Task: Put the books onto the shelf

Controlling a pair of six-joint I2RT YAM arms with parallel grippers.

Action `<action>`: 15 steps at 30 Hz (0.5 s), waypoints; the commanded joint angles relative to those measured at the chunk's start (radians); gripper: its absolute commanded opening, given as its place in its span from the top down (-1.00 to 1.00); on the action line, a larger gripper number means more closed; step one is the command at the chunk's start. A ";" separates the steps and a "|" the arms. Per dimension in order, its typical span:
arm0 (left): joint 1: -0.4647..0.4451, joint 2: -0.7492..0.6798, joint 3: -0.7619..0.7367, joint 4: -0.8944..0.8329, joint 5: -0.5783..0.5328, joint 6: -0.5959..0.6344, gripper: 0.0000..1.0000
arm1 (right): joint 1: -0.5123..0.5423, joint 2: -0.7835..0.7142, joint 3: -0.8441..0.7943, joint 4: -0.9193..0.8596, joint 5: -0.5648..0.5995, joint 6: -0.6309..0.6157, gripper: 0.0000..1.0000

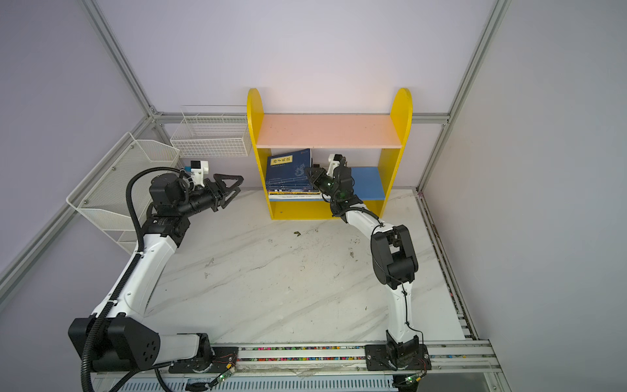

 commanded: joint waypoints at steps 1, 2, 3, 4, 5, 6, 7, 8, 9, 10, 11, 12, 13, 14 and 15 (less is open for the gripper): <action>0.006 -0.025 -0.039 0.038 0.005 -0.004 -0.42 | 0.010 -0.002 0.020 0.016 -0.016 -0.010 0.98; 0.005 -0.025 -0.039 0.038 0.004 -0.004 -0.41 | 0.010 0.000 0.021 0.010 -0.018 -0.012 0.98; 0.006 -0.023 -0.039 0.036 0.005 -0.005 -0.42 | 0.013 0.000 0.022 0.005 -0.017 -0.017 0.98; 0.005 -0.022 -0.039 0.036 0.004 -0.006 -0.42 | 0.016 0.001 0.026 -0.005 -0.018 -0.023 0.98; 0.006 -0.020 -0.039 0.036 0.005 -0.006 -0.41 | 0.017 0.002 0.027 -0.014 -0.018 -0.029 0.97; 0.006 -0.020 -0.039 0.036 0.004 -0.007 -0.42 | 0.018 0.004 0.027 -0.019 -0.020 -0.033 0.98; 0.006 -0.019 -0.039 0.035 0.005 -0.007 -0.42 | 0.020 0.005 0.027 -0.026 -0.020 -0.037 0.98; 0.005 -0.018 -0.039 0.034 0.005 -0.007 -0.42 | 0.020 0.005 0.026 -0.031 -0.017 -0.039 0.97; 0.006 -0.019 -0.040 0.036 0.005 -0.007 -0.42 | 0.022 0.004 0.023 -0.034 -0.016 -0.044 0.97; 0.006 -0.016 -0.041 0.034 0.003 -0.008 -0.42 | 0.023 0.005 0.025 -0.039 -0.018 -0.047 0.97; 0.006 -0.016 -0.042 0.031 -0.002 -0.006 -0.42 | 0.024 0.006 0.027 -0.046 -0.017 -0.053 0.97; 0.005 -0.016 -0.045 0.028 -0.008 -0.002 -0.42 | 0.026 0.006 0.029 -0.054 -0.014 -0.060 0.97; 0.005 -0.016 -0.051 0.028 -0.015 0.002 -0.44 | 0.028 0.007 0.031 -0.064 -0.010 -0.069 0.97; 0.005 -0.017 -0.059 0.026 -0.027 0.005 -0.49 | 0.029 0.007 0.034 -0.071 -0.007 -0.077 0.97; 0.005 -0.018 -0.070 0.024 -0.042 0.010 -0.53 | 0.033 0.006 0.038 -0.078 -0.003 -0.086 0.96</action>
